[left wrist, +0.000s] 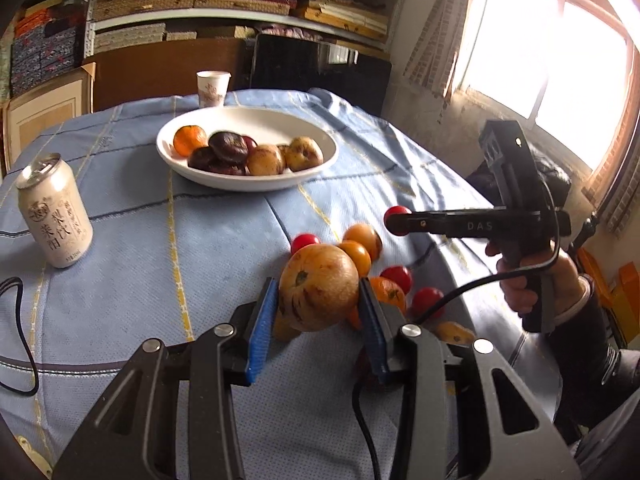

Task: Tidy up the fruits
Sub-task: 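Carry the tomato and yellow fruit over the white plate and open both grippers, then grasp a large speckled yellow fruit with the right gripper and lift it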

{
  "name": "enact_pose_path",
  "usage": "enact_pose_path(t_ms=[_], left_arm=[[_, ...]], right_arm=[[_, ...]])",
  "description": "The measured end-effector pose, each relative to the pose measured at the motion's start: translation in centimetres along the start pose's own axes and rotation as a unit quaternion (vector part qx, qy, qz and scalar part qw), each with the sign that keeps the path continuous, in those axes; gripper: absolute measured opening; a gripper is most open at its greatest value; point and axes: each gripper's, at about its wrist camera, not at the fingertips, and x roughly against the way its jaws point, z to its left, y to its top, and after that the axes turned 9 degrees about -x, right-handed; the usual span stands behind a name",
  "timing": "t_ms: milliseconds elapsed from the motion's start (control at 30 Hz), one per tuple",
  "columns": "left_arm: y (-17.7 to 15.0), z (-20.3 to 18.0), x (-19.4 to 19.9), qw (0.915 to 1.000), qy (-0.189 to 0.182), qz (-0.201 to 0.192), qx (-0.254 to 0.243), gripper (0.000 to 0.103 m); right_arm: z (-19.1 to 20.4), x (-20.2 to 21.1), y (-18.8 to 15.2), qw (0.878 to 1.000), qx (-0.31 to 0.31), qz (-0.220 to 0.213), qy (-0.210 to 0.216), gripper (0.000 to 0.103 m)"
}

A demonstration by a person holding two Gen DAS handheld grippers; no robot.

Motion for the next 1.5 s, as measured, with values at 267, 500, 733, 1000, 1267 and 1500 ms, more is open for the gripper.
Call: enact_pose_path(t_ms=[267, 500, 733, 1000, 1267, 1500], left_arm=[[5.3, 2.7, 0.2, 0.9998, 0.003, -0.016, 0.013, 0.04], [12.6, 7.3, -6.4, 0.9972, 0.023, 0.012, 0.071, 0.039], [16.5, 8.2, -13.8, 0.9945, 0.055, 0.061, 0.065, 0.04], [16.8, 8.8, -16.3, 0.9907, 0.084, 0.059, 0.089, 0.066], [11.8, 7.1, -7.6, 0.9891, 0.112, -0.007, 0.096, 0.098], [4.2, 5.2, -2.4, 0.9856, 0.138, -0.036, 0.091, 0.098]], right_arm=[[0.8, 1.3, 5.0, 0.995, -0.037, -0.081, 0.037, 0.031], [-0.7, -2.5, 10.4, 0.991, -0.073, -0.107, 0.019, 0.03], [-2.0, -6.1, 12.3, 0.993, -0.078, -0.09, 0.01, 0.031], [-1.7, -6.1, 12.3, 0.993, -0.071, -0.088, 0.02, 0.044], [1.0, -2.2, 9.6, 0.996, -0.025, -0.072, 0.038, 0.074], [3.2, -1.1, 4.2, 0.998, 0.058, -0.023, 0.025, 0.076]])
